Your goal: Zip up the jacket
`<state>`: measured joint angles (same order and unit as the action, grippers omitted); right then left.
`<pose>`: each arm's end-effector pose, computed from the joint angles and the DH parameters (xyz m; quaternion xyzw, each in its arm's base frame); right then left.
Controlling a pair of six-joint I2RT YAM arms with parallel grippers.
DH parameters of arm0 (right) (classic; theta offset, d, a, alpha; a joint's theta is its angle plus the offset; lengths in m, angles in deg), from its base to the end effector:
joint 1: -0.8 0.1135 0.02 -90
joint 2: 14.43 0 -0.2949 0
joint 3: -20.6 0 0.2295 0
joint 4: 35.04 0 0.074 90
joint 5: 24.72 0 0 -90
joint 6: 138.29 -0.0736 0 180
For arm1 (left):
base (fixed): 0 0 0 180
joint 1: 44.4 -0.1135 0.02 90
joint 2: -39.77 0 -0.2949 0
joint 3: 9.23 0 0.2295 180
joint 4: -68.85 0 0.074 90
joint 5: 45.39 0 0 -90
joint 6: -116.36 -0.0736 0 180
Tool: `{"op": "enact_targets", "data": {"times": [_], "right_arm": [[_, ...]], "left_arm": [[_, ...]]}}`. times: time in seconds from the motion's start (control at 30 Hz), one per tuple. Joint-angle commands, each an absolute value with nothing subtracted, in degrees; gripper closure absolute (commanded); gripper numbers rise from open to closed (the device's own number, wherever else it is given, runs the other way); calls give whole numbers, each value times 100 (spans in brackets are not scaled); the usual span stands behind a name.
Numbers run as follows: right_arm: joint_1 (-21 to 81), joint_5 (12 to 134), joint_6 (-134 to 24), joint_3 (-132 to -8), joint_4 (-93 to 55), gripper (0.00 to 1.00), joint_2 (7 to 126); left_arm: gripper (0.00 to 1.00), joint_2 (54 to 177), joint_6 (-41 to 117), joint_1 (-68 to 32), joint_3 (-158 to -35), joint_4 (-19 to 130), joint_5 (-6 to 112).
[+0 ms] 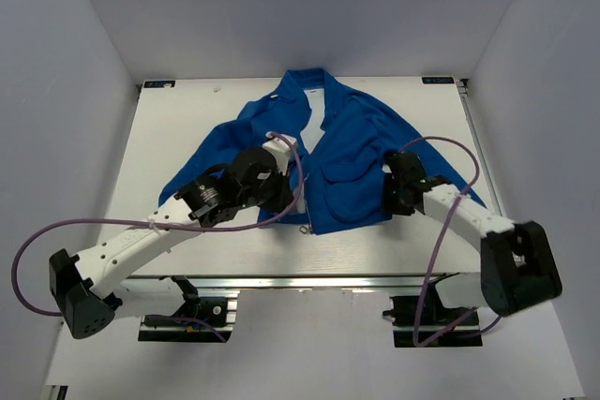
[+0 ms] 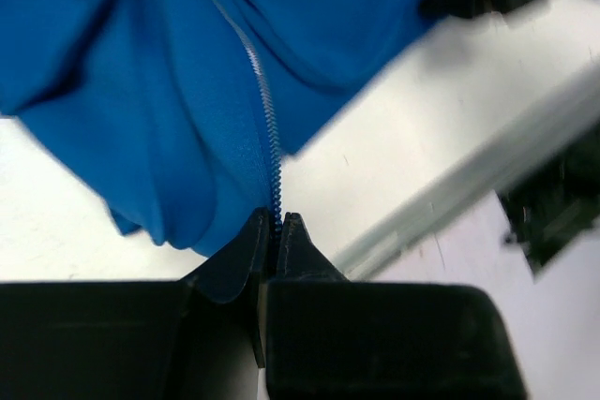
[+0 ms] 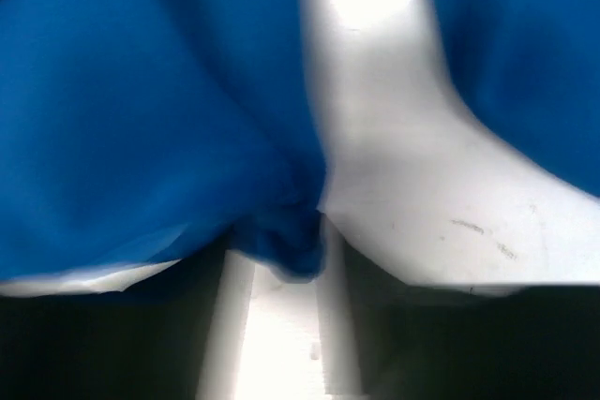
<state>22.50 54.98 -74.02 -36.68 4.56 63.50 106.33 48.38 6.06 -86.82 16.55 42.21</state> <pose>0.2332 0.0786 0.1938 0.0569 0.9612 0.0234 0.2690 0.1544 -0.1822 0.3307 0.2153 0.8850 -0.2284 0.3439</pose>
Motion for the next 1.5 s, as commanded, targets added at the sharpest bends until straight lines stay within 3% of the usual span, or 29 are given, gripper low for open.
{"op": "enact_targets", "data": {"times": [0.0,0.03,0.17,0.33,0.47,0.6,0.73,0.83,0.93,0.97,1.03,1.07,1.23,1.47], "right_arm": [[2216,6421,-6361,-3525,-421,30,5154],[2225,6797,-6245,-3455,-589,11,4923],[2452,7800,-5990,-3245,-1301,11,3886],[3795,7872,-5277,-3051,-1908,11,3944],[4491,8348,-5505,-2883,-3899,11,4864],[5491,7693,-5313,-3592,-4492,11,5964],[5802,7172,-5680,-3980,-5397,15,7105],[5846,6820,-6164,-4035,-6109,20,7582],[5995,6564,-6437,-3903,-6882,34,7776],[6021,6564,-6489,-3903,-7023,57,7821],[6127,6738,-6727,-3973,-7243,82,7952],[6171,6852,-6736,-4008,-7323,100,7996],[6671,7433,-7034,-4254,-7892,100,8225],[6865,6994,-8124,-3500,-9791,100,8937]], "left_arm": [[100,10428,5280,605,-9136,1696,3136],[100,10437,5455,596,-9153,1652,2959],[100,10524,5712,596,-9382,1476,2378],[100,10568,5677,579,-9663,1660,1930],[100,10700,5615,578,-9935,1687,2017],[100,10744,5624,570,-10015,1565,2044],[100,10683,5668,552,-10032,1494,2087],[100,10612,5694,552,-10015,1476,2079],[100,10604,5747,552,-10032,1371,2026],[100,10604,5764,552,-10041,1345,1983],[100,10586,5765,552,-10059,1327,1956],[100,10586,5773,552,-10068,1275,1912],[100,10621,5721,543,-10225,1239,1771],[100,10841,5598,552,-10174,1125,1955]]}}
